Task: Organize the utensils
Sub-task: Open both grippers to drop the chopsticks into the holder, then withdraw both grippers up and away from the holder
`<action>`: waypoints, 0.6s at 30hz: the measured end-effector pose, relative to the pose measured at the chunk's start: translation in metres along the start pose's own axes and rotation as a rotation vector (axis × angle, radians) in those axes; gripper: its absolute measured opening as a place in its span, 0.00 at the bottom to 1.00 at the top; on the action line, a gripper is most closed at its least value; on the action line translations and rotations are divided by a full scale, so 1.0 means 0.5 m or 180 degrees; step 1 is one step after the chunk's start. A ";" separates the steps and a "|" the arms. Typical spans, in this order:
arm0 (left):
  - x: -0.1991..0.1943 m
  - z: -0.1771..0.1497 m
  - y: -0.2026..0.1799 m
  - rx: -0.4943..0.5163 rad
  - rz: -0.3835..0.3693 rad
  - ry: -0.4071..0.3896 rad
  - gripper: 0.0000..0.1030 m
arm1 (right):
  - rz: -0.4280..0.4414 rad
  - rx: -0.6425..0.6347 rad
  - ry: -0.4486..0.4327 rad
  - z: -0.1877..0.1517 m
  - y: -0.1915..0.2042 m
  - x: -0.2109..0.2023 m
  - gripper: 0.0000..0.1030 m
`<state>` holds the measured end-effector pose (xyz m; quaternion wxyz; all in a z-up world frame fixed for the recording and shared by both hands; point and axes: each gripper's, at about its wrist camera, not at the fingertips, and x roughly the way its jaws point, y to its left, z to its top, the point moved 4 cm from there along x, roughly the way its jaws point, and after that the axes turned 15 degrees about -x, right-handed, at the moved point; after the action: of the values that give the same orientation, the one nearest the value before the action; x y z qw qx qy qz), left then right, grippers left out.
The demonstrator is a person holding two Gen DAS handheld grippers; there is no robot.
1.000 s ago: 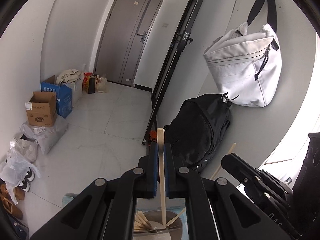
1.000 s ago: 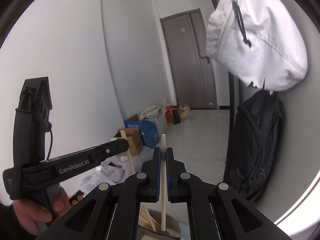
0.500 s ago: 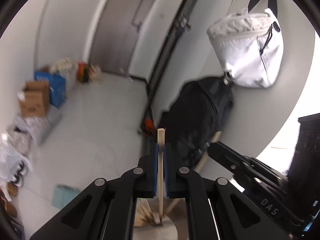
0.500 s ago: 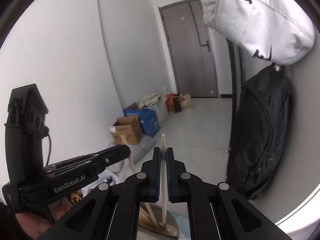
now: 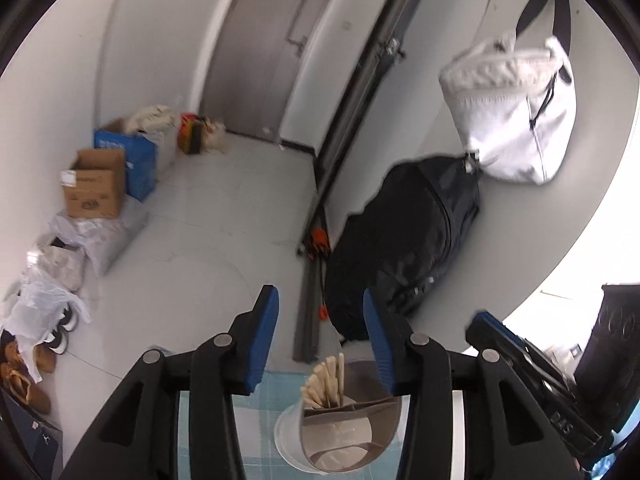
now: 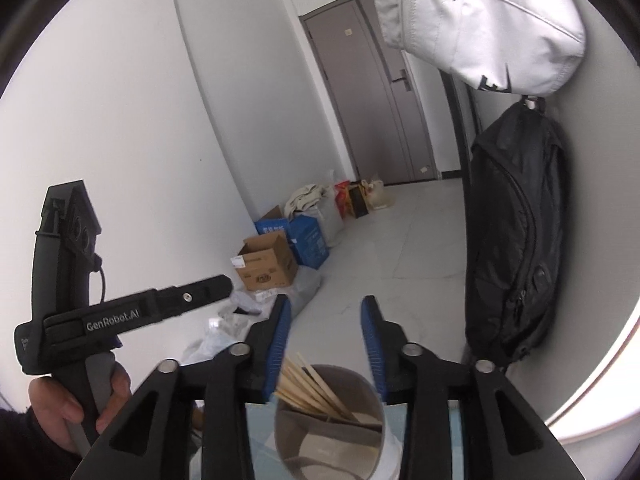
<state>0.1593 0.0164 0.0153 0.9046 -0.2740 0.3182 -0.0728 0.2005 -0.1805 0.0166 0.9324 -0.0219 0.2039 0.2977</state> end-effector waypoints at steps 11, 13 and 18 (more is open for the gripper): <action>-0.079 -0.015 -0.012 0.0098 0.0108 -0.0190 0.58 | -0.0051 -0.0071 -0.0238 -0.004 0.053 -0.092 0.67; -0.089 -0.022 -0.012 0.0114 0.0123 -0.0197 0.60 | -0.0043 -0.0093 -0.0293 -0.009 0.064 -0.106 0.69; -0.112 -0.051 -0.010 0.0204 0.0209 -0.0257 0.69 | -0.0059 -0.0127 -0.0356 -0.027 0.090 -0.136 0.81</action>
<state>0.0994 0.0179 0.0315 0.9269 -0.2370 0.2878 -0.0421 0.1198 -0.1831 0.0346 0.9444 -0.0257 0.1453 0.2939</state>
